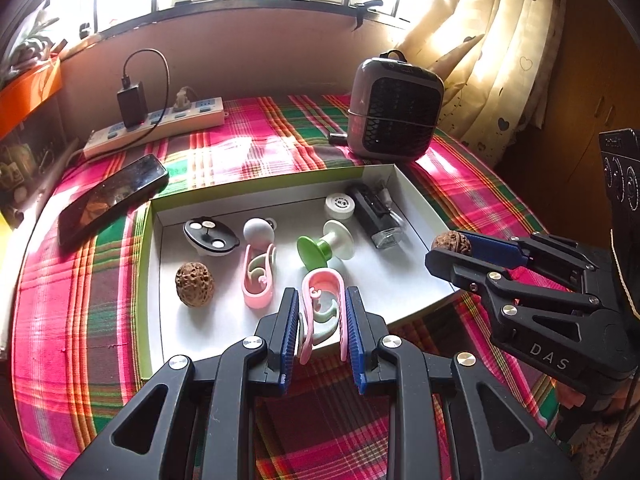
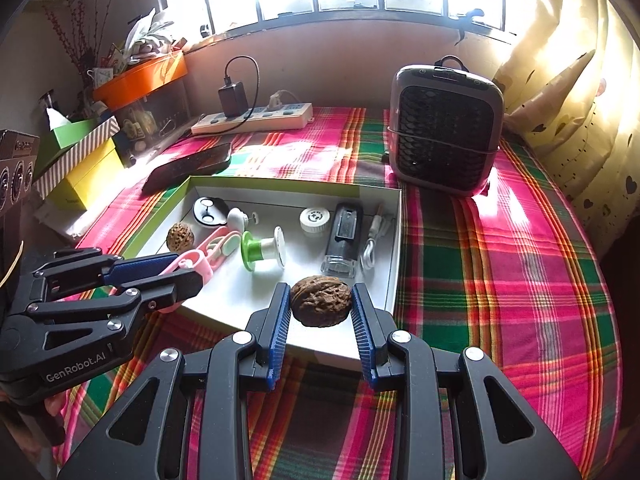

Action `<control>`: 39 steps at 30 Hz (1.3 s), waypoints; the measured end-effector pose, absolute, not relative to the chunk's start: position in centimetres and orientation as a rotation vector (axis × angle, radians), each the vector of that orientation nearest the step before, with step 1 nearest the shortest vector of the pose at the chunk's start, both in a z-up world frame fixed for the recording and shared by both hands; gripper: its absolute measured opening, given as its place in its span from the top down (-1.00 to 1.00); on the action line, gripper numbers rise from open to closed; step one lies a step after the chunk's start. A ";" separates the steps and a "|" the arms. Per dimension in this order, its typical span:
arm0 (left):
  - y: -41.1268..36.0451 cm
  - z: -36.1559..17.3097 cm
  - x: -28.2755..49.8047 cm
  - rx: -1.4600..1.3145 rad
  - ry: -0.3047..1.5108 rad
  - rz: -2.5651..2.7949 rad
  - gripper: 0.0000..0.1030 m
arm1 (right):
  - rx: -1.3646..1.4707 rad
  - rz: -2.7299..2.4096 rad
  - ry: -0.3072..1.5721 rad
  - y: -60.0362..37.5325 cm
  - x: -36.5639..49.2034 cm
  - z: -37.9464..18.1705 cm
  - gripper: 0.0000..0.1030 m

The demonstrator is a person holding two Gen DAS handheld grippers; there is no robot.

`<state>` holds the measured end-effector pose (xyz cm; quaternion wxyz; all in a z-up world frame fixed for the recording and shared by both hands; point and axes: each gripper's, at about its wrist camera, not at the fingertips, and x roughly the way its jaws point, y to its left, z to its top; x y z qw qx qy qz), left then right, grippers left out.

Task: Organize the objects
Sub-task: 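Carry the clip and walnut with both tools into the white box, then open left tool to release the clip while right tool releases the walnut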

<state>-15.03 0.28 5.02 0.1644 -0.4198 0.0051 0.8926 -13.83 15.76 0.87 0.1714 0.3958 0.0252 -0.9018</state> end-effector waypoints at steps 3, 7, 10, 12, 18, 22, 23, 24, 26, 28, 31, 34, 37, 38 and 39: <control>0.2 4.5 -15.8 -1.218 0.010 2.542 0.59 | 1.143 -2.550 0.084 15.4 -14.7 0.5 0.38; 0.2 3.8 -16.6 -1.238 0.008 2.534 0.59 | 1.170 -2.543 0.087 15.3 -15.5 0.1 0.38; 0.3 3.3 -17.1 -1.257 -0.004 2.515 0.59 | 1.190 -2.532 0.090 15.0 -16.0 -0.3 0.38; 0.3 2.9 -17.4 -1.269 -0.002 2.513 0.59 | 1.205 -2.525 0.093 15.0 -16.3 -0.6 0.38; 0.2 2.0 -18.2 -1.304 -0.010 2.499 0.59 | 1.251 -2.510 0.102 14.9 -16.9 -1.5 0.38; 0.1 1.6 -18.6 -1.316 -0.014 2.499 0.59 | 1.258 -2.510 0.111 14.8 -17.2 -1.7 0.38; 0.1 1.6 -18.6 -1.319 -0.018 2.498 0.59 | 1.257 -2.512 0.114 14.8 -17.2 -1.7 0.38; 0.1 1.6 -18.7 -1.317 -0.020 2.498 0.59 | 1.259 -2.512 0.120 14.7 -17.2 -1.7 0.38; 0.1 1.5 -18.7 -1.318 -0.020 2.498 0.59 | 1.260 -2.511 0.131 14.6 -17.2 -1.8 0.38; 0.1 1.6 -18.7 -1.317 -0.021 2.499 0.59 | 1.267 -2.504 0.131 14.4 -17.2 -1.9 0.38; 0.1 1.5 -18.9 -1.317 -0.031 2.499 0.59 | 1.269 -2.504 0.139 14.2 -17.1 -2.0 0.38; 0.1 1.5 -18.9 -1.318 -0.032 2.499 0.59 | 1.271 -2.502 0.139 14.1 -17.2 -2.1 0.38; 0.1 1.5 -18.9 -1.319 -0.029 2.500 0.58 | 1.274 -2.499 0.147 14.0 -17.2 -2.2 0.38; 0.1 1.5 -18.9 -1.319 -0.028 2.500 0.58 | 1.275 -2.498 0.147 14.0 -17.2 -2.3 0.38; 0.1 1.5 -18.9 -1.319 -0.031 2.500 0.58 | 1.273 -2.500 0.150 13.9 -17.2 -2.3 0.38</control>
